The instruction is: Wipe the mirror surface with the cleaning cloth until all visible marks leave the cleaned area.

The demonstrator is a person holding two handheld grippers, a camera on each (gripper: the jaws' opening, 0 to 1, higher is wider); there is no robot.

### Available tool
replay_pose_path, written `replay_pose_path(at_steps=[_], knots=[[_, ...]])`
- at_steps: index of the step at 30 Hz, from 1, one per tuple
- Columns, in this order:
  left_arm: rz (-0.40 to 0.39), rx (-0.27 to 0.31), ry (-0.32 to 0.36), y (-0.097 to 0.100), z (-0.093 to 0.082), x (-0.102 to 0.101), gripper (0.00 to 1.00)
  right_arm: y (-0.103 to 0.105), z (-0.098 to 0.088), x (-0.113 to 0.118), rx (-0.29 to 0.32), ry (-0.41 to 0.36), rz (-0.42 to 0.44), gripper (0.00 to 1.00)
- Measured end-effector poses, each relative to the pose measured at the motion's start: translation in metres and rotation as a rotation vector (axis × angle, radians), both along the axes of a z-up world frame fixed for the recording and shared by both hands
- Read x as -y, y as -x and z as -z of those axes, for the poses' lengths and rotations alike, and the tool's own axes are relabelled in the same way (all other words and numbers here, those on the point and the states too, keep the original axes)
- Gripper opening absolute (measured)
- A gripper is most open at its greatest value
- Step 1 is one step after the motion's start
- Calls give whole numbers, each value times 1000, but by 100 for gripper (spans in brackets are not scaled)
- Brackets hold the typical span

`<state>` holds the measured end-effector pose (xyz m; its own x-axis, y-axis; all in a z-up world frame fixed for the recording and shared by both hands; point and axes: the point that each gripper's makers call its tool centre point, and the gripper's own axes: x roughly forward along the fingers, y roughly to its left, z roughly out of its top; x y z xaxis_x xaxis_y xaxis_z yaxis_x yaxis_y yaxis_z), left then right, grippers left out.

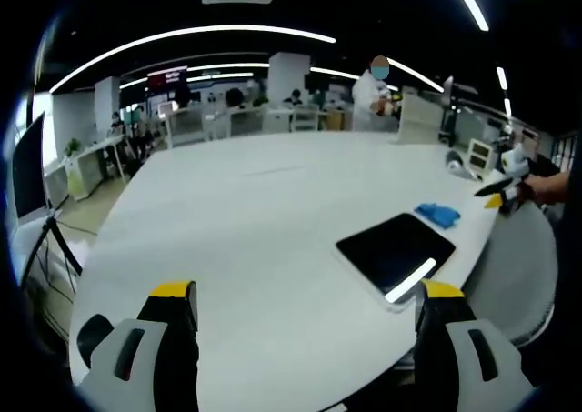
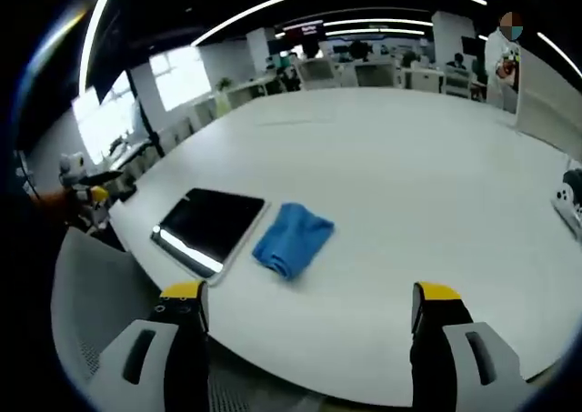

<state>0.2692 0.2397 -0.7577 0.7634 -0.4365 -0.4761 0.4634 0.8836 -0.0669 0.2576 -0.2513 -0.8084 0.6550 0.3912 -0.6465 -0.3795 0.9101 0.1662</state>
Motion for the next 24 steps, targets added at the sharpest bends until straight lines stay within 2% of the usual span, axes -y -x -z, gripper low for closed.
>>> replay_pose_path(at_steps=[17, 24], knots=[[10, -3, -14, 2, 3, 1, 100, -2, -1, -5, 7, 5, -2, 90], [12, -1, -12, 1, 2, 2, 100, 0, 1, -4, 6, 13, 9, 95]])
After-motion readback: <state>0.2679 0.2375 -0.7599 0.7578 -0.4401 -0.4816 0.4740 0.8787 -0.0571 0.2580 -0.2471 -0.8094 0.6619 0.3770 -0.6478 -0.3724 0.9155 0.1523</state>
